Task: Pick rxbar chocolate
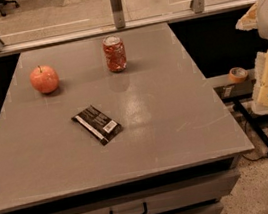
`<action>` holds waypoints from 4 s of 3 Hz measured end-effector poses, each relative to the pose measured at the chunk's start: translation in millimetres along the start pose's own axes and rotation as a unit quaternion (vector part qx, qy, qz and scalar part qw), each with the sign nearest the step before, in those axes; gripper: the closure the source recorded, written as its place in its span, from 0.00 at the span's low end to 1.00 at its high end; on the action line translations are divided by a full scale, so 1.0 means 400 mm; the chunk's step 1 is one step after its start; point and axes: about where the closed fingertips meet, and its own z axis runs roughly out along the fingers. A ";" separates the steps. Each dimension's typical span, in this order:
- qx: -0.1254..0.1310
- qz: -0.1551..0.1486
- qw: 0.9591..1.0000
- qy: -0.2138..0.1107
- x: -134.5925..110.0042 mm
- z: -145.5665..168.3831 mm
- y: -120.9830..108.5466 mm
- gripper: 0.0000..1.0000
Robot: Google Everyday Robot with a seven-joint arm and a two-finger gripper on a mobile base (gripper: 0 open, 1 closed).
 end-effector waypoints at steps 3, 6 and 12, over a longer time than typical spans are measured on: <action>-0.021 0.091 0.994 -0.056 -0.172 0.066 0.021 0.00; -0.030 0.166 0.982 -0.081 -0.335 0.105 0.006 0.00; -0.026 0.247 0.968 0.037 -0.656 0.516 0.135 0.17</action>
Offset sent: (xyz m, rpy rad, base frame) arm 0.0166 0.0769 -0.0179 0.2783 0.0927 -0.3241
